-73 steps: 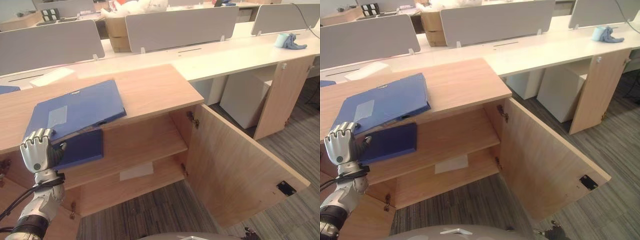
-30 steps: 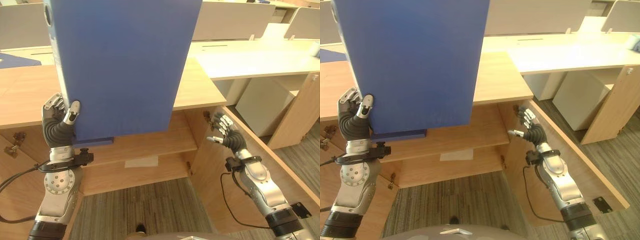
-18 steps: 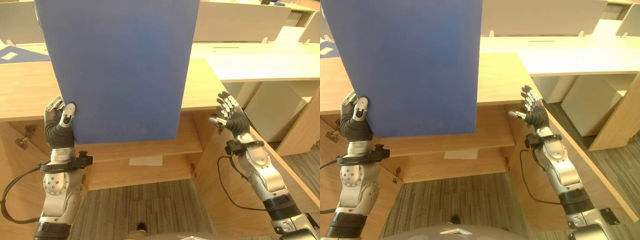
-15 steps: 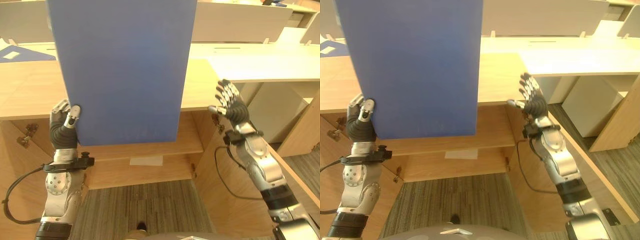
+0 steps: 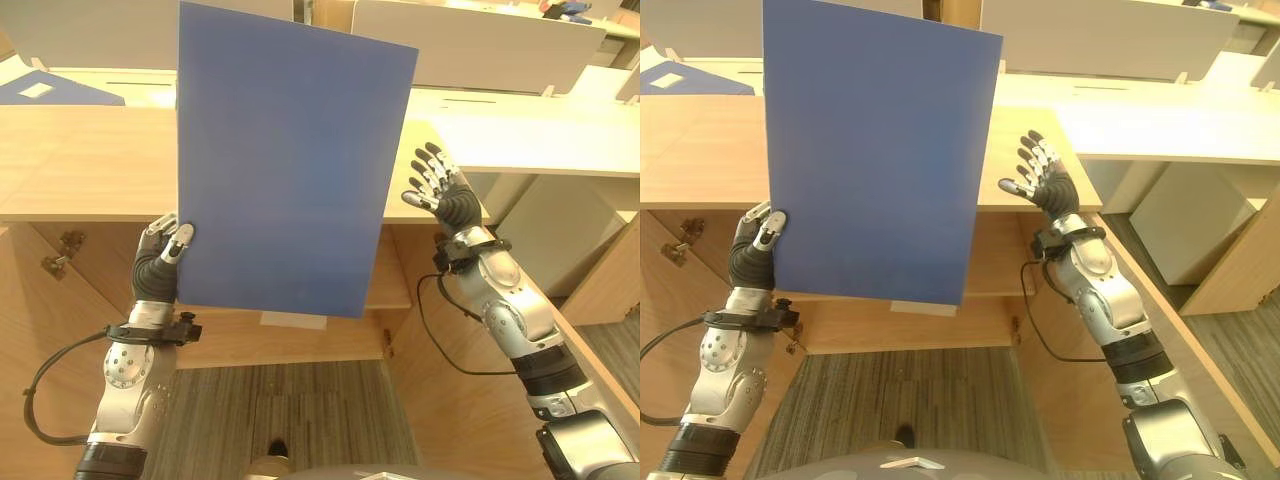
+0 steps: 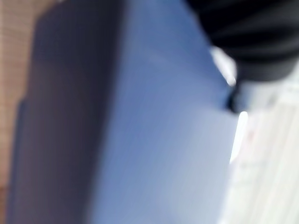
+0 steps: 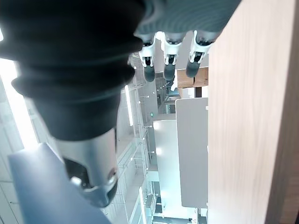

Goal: Put the empty folder in the office cabinet

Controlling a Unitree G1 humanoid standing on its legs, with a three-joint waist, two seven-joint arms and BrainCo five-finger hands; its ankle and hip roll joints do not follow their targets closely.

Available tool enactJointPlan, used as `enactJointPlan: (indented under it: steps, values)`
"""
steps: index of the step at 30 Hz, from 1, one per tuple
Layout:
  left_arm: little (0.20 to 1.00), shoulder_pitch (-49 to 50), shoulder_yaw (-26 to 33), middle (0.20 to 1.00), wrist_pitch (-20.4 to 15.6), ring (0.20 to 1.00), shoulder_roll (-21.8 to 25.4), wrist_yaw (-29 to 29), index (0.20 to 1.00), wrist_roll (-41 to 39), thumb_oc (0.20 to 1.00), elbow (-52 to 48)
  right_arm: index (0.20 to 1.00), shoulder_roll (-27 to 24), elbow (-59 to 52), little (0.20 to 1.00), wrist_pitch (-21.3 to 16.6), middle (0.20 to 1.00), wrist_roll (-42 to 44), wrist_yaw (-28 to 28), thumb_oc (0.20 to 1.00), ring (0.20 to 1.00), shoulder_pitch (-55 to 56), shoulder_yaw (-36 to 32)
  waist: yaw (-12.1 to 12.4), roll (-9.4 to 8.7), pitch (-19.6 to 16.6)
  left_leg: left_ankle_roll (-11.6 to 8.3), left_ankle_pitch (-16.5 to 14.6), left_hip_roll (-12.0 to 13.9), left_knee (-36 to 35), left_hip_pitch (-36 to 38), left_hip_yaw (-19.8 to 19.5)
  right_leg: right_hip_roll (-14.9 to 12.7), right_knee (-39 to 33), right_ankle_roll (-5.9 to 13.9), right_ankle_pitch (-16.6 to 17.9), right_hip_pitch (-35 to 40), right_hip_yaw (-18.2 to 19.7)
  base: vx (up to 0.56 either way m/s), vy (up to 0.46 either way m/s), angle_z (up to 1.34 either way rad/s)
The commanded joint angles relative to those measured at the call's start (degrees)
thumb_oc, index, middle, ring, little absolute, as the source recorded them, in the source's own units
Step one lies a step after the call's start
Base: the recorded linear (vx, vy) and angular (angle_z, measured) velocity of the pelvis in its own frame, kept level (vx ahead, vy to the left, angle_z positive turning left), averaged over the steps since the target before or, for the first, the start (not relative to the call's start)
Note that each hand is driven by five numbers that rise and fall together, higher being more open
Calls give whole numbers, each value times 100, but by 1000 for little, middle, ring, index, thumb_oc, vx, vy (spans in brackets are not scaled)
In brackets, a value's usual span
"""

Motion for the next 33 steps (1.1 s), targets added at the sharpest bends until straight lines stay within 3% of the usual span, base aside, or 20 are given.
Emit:
enactJointPlan:
  steps: [1, 13, 19, 22, 25, 33]
  values:
    - [200, -707, -149, 200, -212, 200, 159, -57, 200, -259, 200, 67, 1000, -4, -39, 1000, -70, 1000, 224, 5, 1000, 1000, -374, -34, 47, 134, -221, 114, -776, -39, -51, 255, -100, -20, 29, 0, -413, 230, -45, 0, 0, 0]
    - [200, -923, -704, 200, 103, 200, -5, -41, 200, -255, 200, 190, 1000, 362, -19, 1000, 45, 1000, 274, -274, 1000, 1000, -678, 456, 30, 160, -205, 100, -768, -13, -51, 282, -39, -3, 29, -23, -408, 230, -22, 0, 0, 0]
    - [200, -885, -878, 200, -21, 200, -28, 256, 200, 51, 200, 296, 1000, 414, 28, 1000, 73, 1000, 224, -381, 1000, 1000, -712, 549, 37, 165, -195, 94, -772, -1, -51, 288, -19, -3, 29, -30, -413, 237, -34, 0, 0, 0]
    - [200, -863, -841, 200, -111, 200, 31, 470, 200, 213, 200, 306, 1000, 375, 34, 1000, 95, 1000, 198, -421, 1000, 1000, -720, 532, 41, 168, -190, 91, -768, 1, -51, 286, -19, -4, 29, -30, -412, 234, -39, 0, 0, 0]
    - [200, -684, -445, 200, -397, 200, 211, 928, 200, 695, 200, 275, 1000, 230, 91, 1000, 50, 1000, 63, -479, 1000, 1000, -612, 401, 75, 179, -178, 81, -744, 5, -51, 271, -40, -5, 29, -40, -421, 234, -54, 0, 0, 0]
    - [200, -531, 65, 200, -409, 200, 421, 1000, 200, 927, 200, 190, 1000, 131, 319, 1000, -84, 1000, -129, -414, 1000, 1000, -401, 205, 120, 187, -181, 73, -723, 4, -51, 253, -95, -14, 29, -33, -426, 242, -98, 0, 0, 0]
